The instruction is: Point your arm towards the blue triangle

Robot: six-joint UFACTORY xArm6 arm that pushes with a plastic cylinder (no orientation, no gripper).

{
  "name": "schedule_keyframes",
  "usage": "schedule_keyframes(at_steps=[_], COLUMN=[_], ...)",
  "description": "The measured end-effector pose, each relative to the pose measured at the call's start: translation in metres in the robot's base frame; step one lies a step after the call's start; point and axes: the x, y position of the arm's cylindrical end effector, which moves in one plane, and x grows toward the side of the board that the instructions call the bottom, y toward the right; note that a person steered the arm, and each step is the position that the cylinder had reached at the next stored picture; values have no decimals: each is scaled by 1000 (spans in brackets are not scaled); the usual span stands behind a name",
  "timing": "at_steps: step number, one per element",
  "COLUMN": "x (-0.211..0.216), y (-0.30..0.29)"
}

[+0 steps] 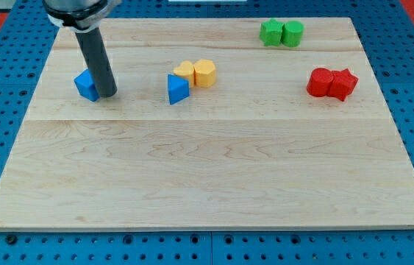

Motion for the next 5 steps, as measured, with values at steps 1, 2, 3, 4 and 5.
schedule_keyframes(at_steps=[1, 2, 3, 4, 5], x=[-12, -26, -28, -26, 17], y=[-13, -13, -25, -3, 40])
